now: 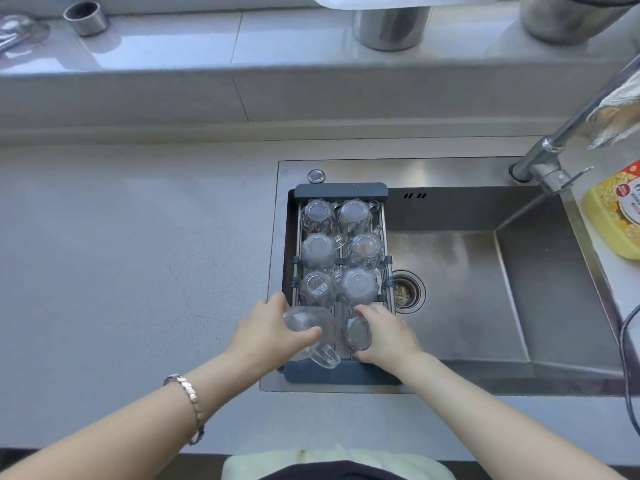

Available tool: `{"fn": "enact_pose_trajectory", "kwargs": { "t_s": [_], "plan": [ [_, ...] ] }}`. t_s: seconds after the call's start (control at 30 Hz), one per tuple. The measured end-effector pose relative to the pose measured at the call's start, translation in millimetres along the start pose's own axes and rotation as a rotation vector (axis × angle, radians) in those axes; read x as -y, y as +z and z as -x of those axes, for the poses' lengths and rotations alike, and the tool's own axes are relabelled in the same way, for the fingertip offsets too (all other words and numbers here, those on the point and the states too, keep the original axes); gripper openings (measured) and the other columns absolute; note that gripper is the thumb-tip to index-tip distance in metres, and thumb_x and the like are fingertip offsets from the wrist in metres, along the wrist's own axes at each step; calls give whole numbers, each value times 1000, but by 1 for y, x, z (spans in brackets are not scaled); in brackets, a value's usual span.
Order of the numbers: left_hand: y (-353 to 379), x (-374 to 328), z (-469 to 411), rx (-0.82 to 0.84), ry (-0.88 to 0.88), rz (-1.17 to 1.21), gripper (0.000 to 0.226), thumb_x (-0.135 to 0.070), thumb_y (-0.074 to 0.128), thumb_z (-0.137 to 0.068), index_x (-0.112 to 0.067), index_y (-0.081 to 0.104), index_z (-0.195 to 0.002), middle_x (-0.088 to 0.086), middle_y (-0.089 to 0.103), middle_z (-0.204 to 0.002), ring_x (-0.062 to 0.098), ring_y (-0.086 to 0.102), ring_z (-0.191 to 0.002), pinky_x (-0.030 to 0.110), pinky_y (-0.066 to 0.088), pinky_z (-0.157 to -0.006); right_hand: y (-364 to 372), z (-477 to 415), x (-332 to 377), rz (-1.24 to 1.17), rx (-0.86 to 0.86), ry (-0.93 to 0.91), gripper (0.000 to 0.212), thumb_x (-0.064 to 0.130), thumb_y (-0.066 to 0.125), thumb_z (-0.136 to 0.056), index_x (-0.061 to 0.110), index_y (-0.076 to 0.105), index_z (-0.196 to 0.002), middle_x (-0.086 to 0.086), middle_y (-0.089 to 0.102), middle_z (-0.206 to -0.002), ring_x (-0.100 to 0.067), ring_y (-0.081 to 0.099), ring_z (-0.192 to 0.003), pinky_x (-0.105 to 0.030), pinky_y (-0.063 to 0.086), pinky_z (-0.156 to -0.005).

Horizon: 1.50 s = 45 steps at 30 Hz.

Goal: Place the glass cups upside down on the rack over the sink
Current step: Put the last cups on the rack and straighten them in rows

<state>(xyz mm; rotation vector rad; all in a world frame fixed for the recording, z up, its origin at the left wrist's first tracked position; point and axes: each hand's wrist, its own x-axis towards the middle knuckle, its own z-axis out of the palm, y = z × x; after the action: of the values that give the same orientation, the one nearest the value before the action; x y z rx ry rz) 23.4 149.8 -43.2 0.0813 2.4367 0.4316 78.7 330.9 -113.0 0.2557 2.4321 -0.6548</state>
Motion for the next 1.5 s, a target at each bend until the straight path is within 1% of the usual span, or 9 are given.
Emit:
{"fn": "enact_pose_trajectory", "kwargs": {
  "t_s": [0.27,0.37,0.47,0.6,0.77,0.83,0.97,1.33,1.5],
  "plan": [
    [37,-7,-17,38,-98,-98,54,-52,44,-86,-14,34,-123,14,64,-106,35,64,-91,37,50,-74,-27,22,2,2,-82,-76,77,22,71,-69,25,37,-138,5,45,-140,-20,49,-124,-29,42,-97],
    [41,-10,-24,110,-118,-95,48,-50,30,-91,-27,30,-133,12,66,-97,32,68,-73,37,58,-75,-40,30,-5,20,-126,-76,76,22,70,-70,27,38,-138,7,45,-139,-18,49,-124,-29,43,-96],
    [42,-17,-31,218,-224,-2,44,-43,23,-96,-21,33,-132,8,59,-77,25,62,-52,34,59,-64,-49,35,-14,66,-130,-105,75,19,69,-69,28,40,-137,10,45,-139,-16,49,-124,-30,45,-96],
    [39,-24,-40,290,-350,107,43,-25,24,-101,-9,23,-142,17,53,-94,29,60,-58,39,56,-61,-55,40,-21,149,-77,-144,74,16,66,-70,30,39,-137,13,43,-141,-15,48,-124,-27,43,-93],
    [50,-18,-40,154,-211,-80,45,-40,28,-98,-10,41,-130,18,55,-120,35,61,-102,42,52,-88,-51,39,-19,183,-13,-214,73,11,65,-72,30,38,-137,12,41,-143,-15,45,-128,-29,44,-96],
    [57,-17,-32,42,-57,-261,50,-50,33,-95,-13,42,-126,14,47,-127,33,54,-111,40,48,-87,-50,37,-17,174,-23,-211,74,11,65,-72,28,36,-138,11,40,-144,-15,44,-129,-30,43,-98],
    [69,-15,-18,9,176,-465,63,-57,51,-84,-13,39,-128,8,46,-129,29,47,-116,38,45,-89,-50,34,-15,161,-41,-205,71,11,65,-72,24,37,-136,9,42,-143,-16,45,-129,-31,42,-99],
    [59,-2,-36,73,319,-588,54,-30,63,-87,-12,38,-132,12,45,-130,32,47,-115,39,49,-87,-40,10,7,391,109,-385,70,-13,50,-76,28,44,-133,-8,40,-128,-32,55,-102,-36,42,-76],
    [57,3,-38,66,338,-560,55,-28,63,-86,-15,37,-133,10,42,-133,31,45,-117,38,49,-87,-18,-7,-3,367,160,-413,68,-16,48,-76,20,45,-134,-9,43,-135,-27,43,-124,-38,41,-94]
  ]
}}
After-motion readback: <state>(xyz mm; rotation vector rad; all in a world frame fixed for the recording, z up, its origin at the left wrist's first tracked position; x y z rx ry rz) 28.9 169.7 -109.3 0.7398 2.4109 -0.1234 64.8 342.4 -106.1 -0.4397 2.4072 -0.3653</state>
